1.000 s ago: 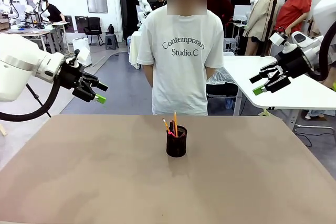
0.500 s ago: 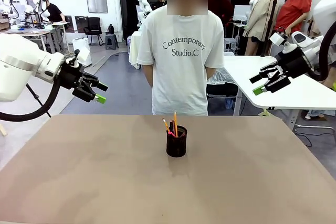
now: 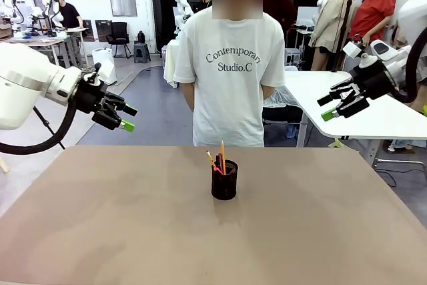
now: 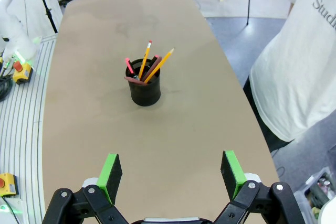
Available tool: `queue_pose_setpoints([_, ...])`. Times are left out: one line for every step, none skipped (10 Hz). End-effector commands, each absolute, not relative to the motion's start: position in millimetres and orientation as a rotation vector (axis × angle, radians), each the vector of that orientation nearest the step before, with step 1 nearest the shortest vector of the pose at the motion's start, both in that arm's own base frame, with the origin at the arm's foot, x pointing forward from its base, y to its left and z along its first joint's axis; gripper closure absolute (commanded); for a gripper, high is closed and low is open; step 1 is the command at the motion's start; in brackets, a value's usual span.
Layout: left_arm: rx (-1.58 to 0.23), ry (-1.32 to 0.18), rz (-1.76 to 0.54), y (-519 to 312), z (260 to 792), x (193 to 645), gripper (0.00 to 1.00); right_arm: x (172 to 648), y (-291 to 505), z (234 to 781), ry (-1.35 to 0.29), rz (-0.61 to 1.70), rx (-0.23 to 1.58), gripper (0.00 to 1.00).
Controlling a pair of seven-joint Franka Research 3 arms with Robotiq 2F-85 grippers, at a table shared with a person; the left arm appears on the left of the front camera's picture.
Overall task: Place the pens into the pen holder.
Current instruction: Pick up a writing instrument from the table and place it into the Pen holder.
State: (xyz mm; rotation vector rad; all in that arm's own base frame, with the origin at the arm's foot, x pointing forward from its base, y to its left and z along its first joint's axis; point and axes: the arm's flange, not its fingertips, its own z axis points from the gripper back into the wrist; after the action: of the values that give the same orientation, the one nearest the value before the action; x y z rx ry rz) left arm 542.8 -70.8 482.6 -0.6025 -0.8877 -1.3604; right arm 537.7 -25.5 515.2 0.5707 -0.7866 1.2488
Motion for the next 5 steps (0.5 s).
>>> queue_pose_setpoints([-0.602, -0.888, -1.359, -70.4, 483.2, 543.9, 0.0, 535.3, -24.8, 516.6, -0.789, 1.248, 0.565, 0.0])
queue_pose_setpoints([-0.602, -0.888, -1.359, -70.4, 483.2, 543.9, 0.0, 535.3, -24.8, 516.6, -0.789, 1.248, 0.565, 0.0])
queue_pose_setpoints([-0.602, -0.888, -1.359, -70.4, 483.2, 543.9, 0.0, 535.3, -24.8, 516.6, -0.789, 1.248, 0.565, 0.0])
queue_pose_setpoints([-0.602, -0.888, -1.359, -70.4, 483.2, 543.9, 0.0, 535.3, -24.8, 516.6, -0.789, 1.248, 0.565, 0.0])
queue_pose_setpoints([-0.602, -0.888, -1.359, -70.4, 483.2, 543.9, 0.0, 535.3, -24.8, 516.6, -0.789, 1.248, 0.565, 0.0])
